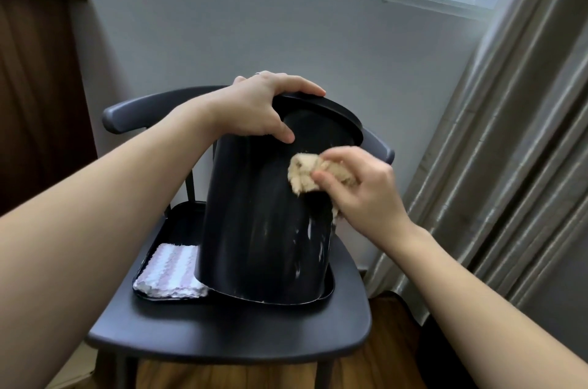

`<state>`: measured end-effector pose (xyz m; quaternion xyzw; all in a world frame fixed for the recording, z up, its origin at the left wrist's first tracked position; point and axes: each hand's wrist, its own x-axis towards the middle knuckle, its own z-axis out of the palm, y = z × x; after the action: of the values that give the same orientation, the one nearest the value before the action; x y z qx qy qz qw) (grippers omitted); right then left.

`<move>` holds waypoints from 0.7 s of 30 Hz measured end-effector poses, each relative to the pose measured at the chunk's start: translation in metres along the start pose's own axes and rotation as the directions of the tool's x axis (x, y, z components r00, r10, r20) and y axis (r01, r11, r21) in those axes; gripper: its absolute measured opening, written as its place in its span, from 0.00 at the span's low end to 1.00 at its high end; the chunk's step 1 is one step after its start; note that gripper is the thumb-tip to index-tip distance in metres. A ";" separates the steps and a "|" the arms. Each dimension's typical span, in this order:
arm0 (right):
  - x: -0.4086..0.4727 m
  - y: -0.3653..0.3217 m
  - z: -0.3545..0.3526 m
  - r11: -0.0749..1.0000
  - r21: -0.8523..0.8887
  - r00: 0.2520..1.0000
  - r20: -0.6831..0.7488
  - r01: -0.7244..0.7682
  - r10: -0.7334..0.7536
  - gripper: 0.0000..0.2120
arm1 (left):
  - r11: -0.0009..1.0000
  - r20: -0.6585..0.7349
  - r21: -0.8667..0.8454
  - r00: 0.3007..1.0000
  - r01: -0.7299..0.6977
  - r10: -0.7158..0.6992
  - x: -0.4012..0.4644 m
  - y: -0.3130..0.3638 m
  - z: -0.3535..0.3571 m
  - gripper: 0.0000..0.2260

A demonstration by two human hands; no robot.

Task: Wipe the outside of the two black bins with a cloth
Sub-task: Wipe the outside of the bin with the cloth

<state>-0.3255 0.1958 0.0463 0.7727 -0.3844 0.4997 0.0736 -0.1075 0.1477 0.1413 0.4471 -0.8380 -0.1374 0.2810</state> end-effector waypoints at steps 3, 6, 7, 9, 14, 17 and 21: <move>0.019 0.001 -0.001 0.992 -0.017 0.983 -0.132 -0.128 0.125 0.09 | 1.000 0.007 0.000 1.000 -0.009 0.009 0.001 0.000 0.000 0.35; 0.004 0.002 0.001 0.989 0.023 0.984 -0.104 -0.145 0.147 0.10 | 1.000 0.011 -0.014 1.000 0.002 -0.002 0.002 -0.002 0.000 0.35; -0.009 0.001 0.003 0.992 0.042 0.990 -0.071 -0.122 0.125 0.10 | 1.000 0.013 -0.023 1.000 0.008 -0.008 0.003 -0.003 0.000 0.35; -0.041 0.000 0.008 0.996 0.074 0.999 0.003 -0.043 0.042 0.11 | 0.999 0.021 -0.045 1.000 0.010 -0.009 0.003 -0.004 0.000 0.35; -0.076 0.000 0.012 0.991 0.118 0.989 0.130 0.056 -0.071 0.12 | 0.998 0.038 -0.065 0.999 -0.008 0.011 0.004 -0.007 -0.001 0.35; -0.055 -0.002 0.011 0.999 0.052 1.000 0.019 0.005 -0.006 0.12 | 0.998 0.036 -0.063 0.999 -0.005 0.007 0.005 -0.006 0.000 0.35; -0.050 -0.006 0.015 0.996 0.045 0.993 -0.083 -0.076 0.080 0.12 | 0.998 0.031 -0.065 1.000 -0.003 0.005 0.006 -0.005 0.001 0.34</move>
<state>-0.3210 0.2182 -0.0005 0.7365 -0.4004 0.5425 0.0543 -0.1077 0.1404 0.1399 0.4337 -0.8383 -0.1710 0.2827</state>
